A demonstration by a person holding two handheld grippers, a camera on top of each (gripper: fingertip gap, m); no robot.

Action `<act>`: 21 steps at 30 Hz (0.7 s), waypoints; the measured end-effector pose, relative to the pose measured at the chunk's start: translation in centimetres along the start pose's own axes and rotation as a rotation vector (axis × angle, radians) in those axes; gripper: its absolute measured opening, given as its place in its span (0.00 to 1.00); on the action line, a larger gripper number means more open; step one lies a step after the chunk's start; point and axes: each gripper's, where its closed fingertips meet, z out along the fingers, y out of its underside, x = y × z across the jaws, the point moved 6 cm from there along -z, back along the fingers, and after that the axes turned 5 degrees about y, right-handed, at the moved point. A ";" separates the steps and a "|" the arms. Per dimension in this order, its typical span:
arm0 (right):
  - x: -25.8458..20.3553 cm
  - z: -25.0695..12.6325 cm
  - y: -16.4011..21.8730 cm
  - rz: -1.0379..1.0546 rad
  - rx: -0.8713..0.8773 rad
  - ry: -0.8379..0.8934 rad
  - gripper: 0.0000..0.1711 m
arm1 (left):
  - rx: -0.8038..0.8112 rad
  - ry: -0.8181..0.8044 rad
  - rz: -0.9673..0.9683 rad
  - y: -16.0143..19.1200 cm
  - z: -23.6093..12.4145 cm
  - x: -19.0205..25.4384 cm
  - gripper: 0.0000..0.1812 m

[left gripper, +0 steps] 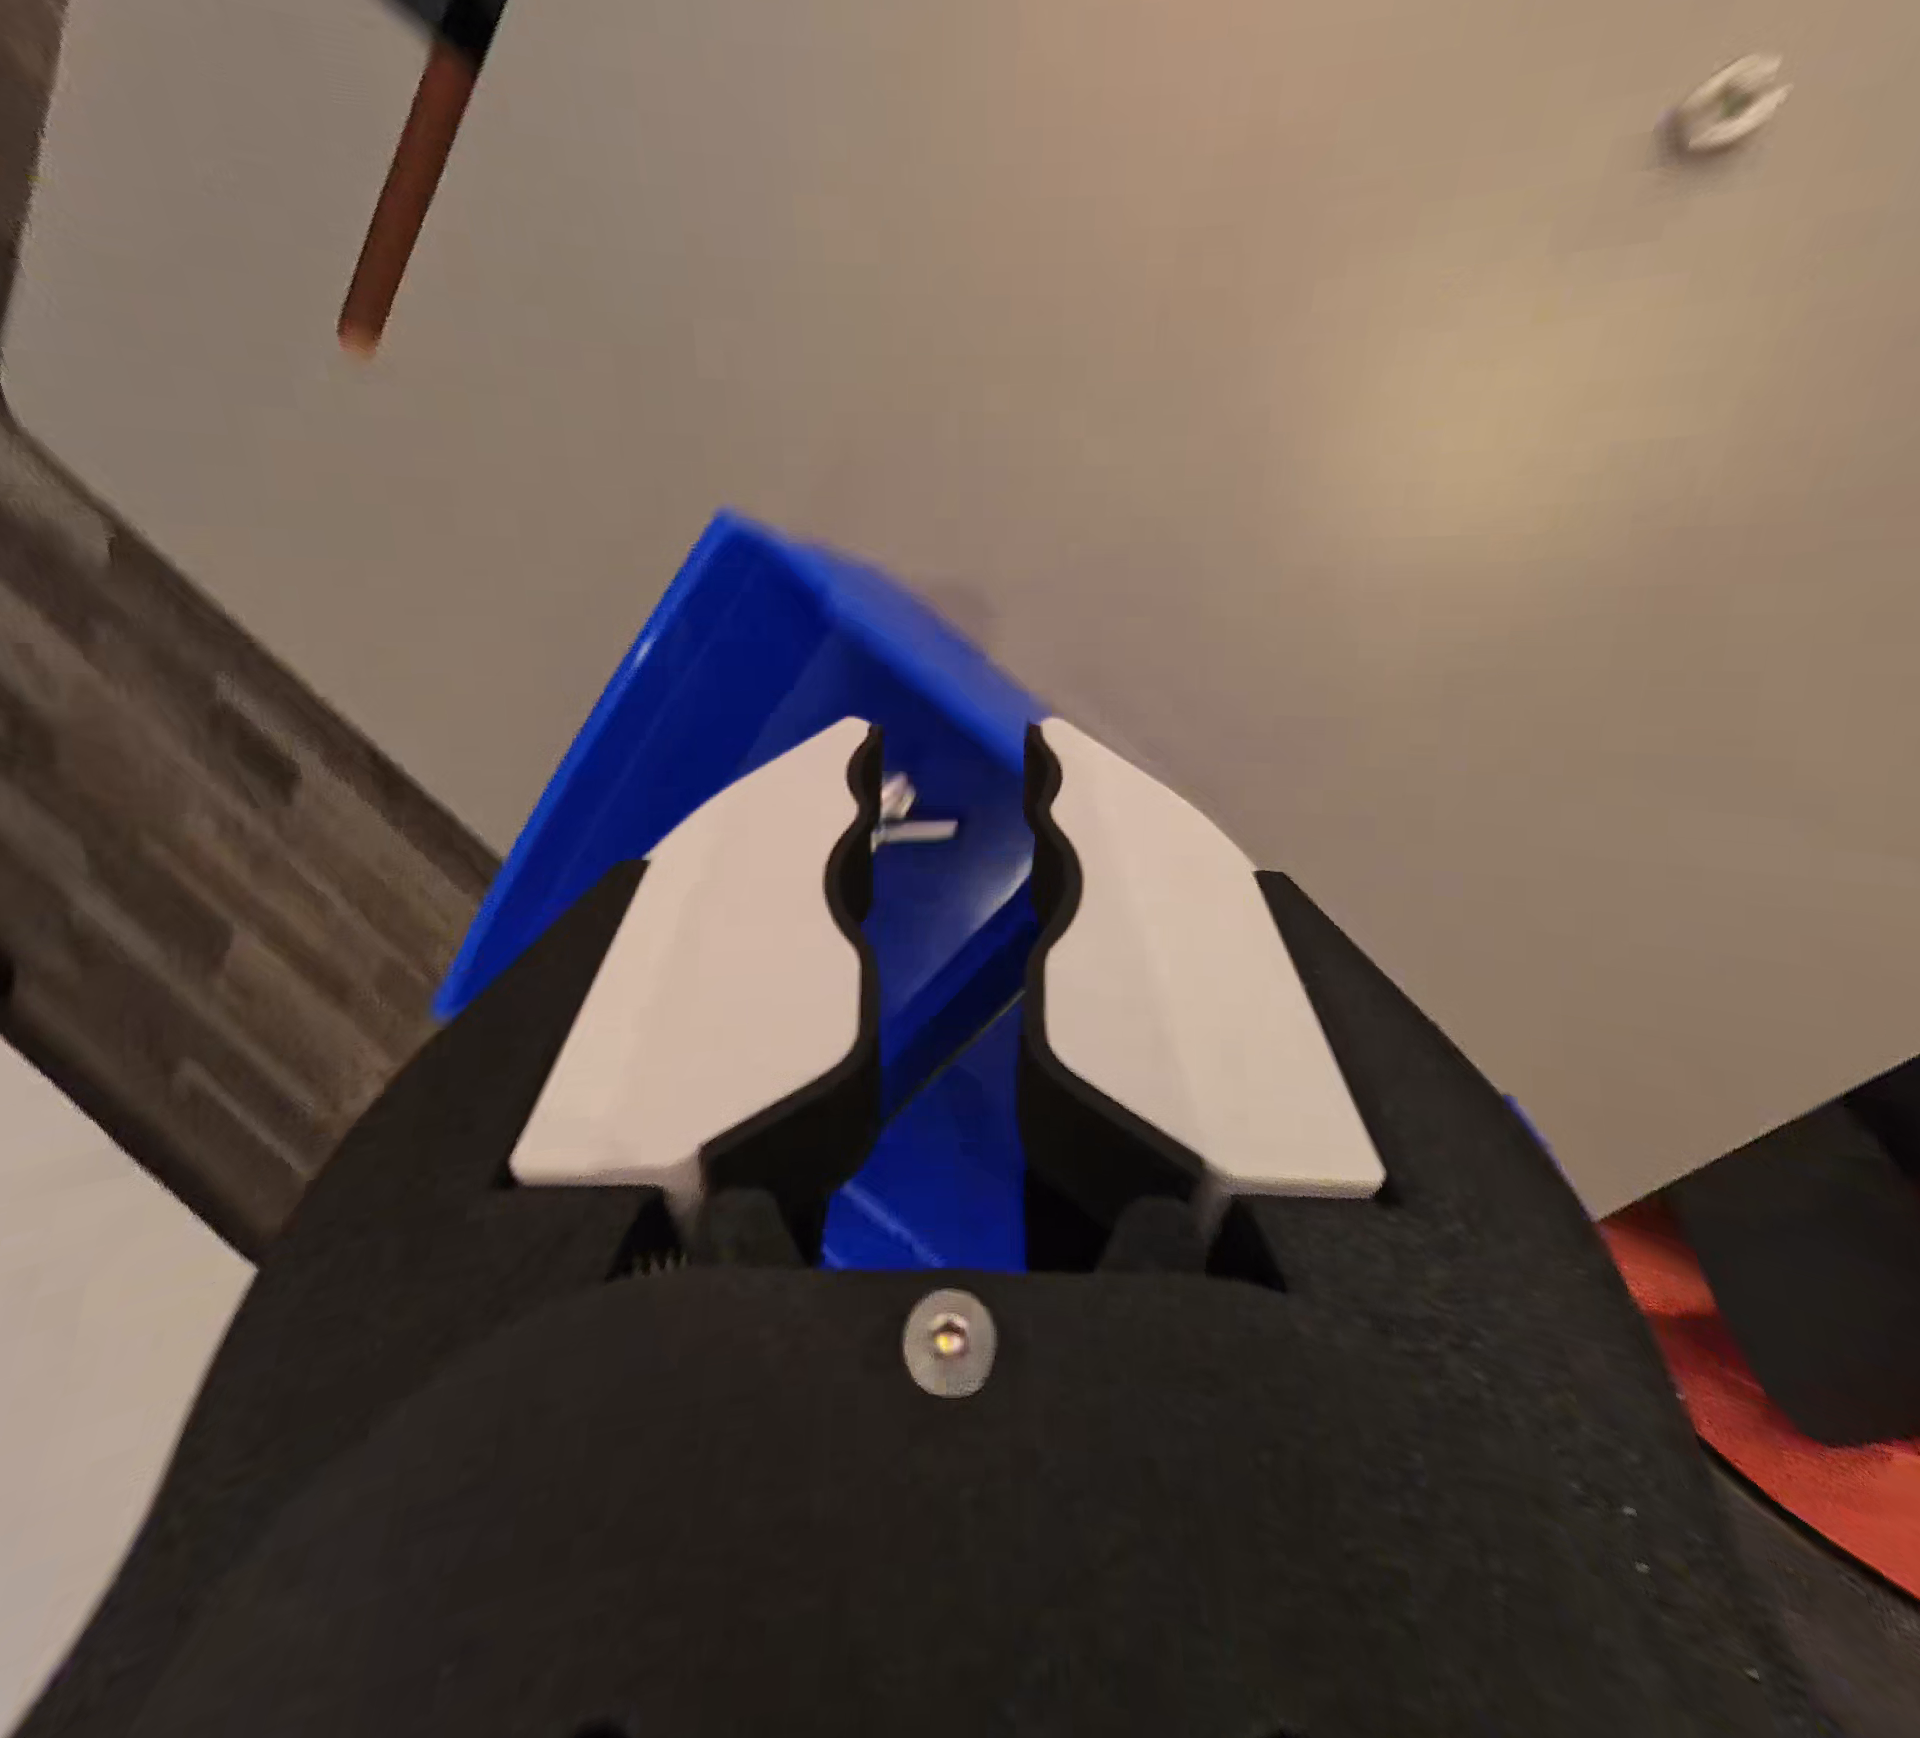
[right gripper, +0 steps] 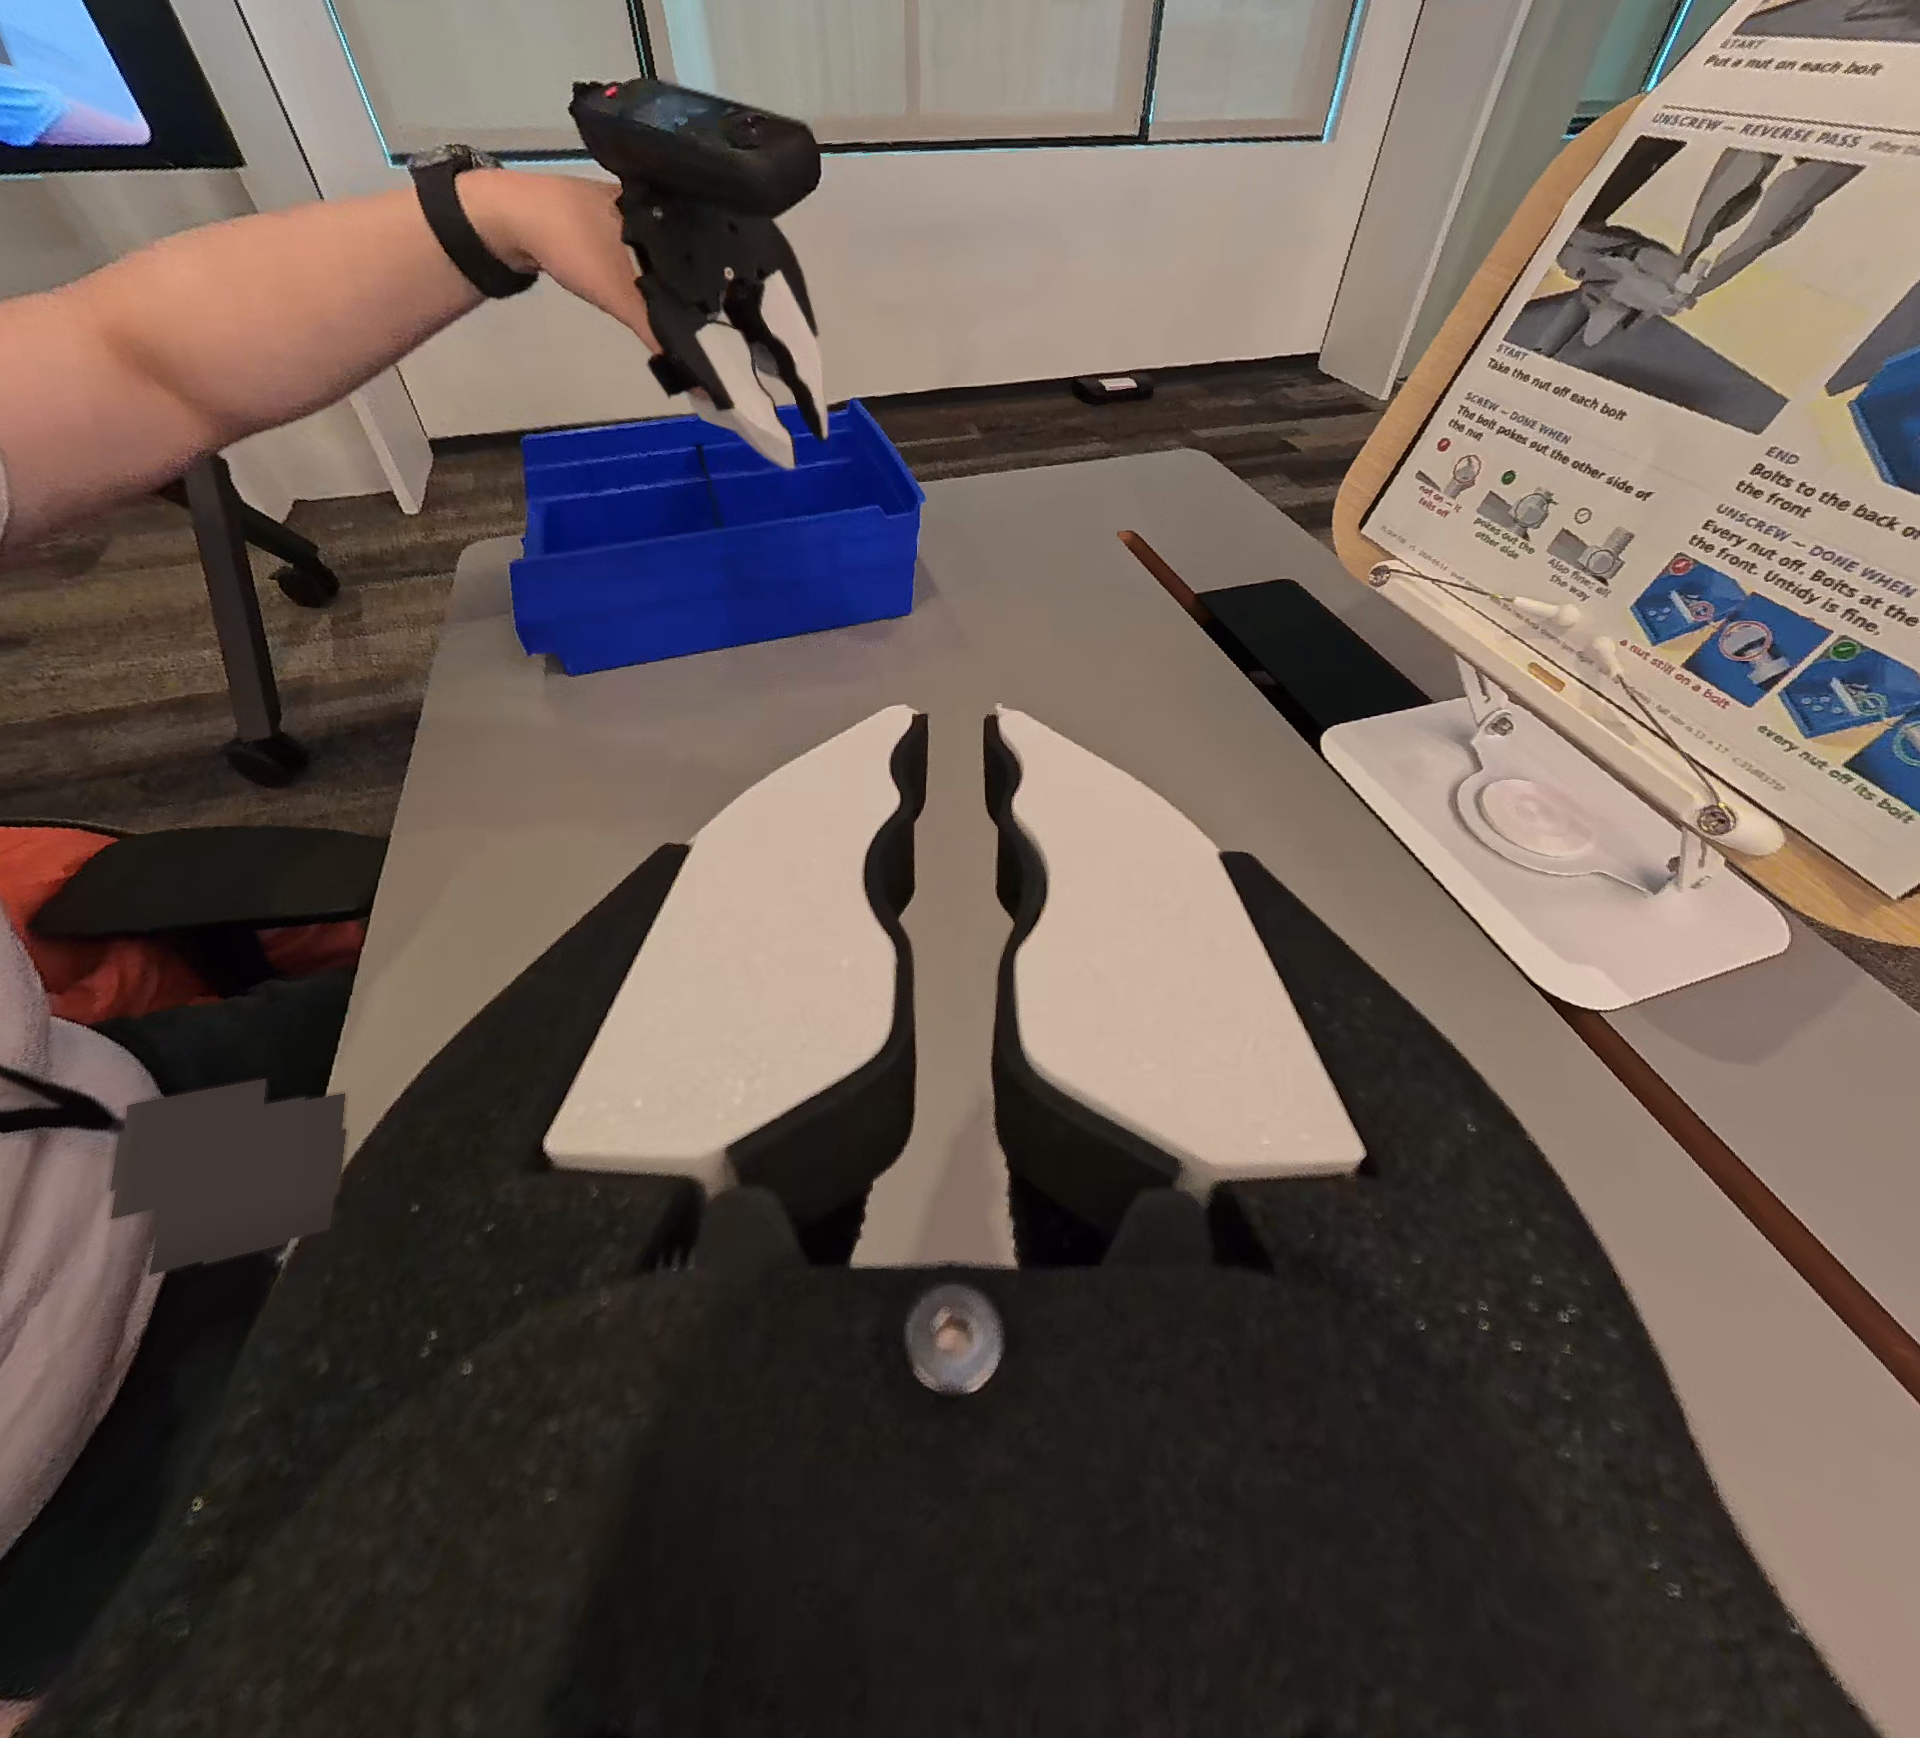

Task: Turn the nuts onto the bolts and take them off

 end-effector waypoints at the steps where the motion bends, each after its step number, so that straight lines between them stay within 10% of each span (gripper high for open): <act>1: 0.0 0.1 0.0 0.000 -0.003 0.000 0.06 | -0.025 0.000 -0.040 1.8 0.5 -1.1 0.14; 7: 0.4 1.4 0.7 0.004 -0.062 0.023 0.06 | -0.096 0.053 -0.349 8.8 6.1 -5.3 0.12; 21: 0.6 3.6 2.3 -0.016 -0.194 0.043 0.06 | -0.069 0.103 -0.659 8.9 11.0 -7.5 0.15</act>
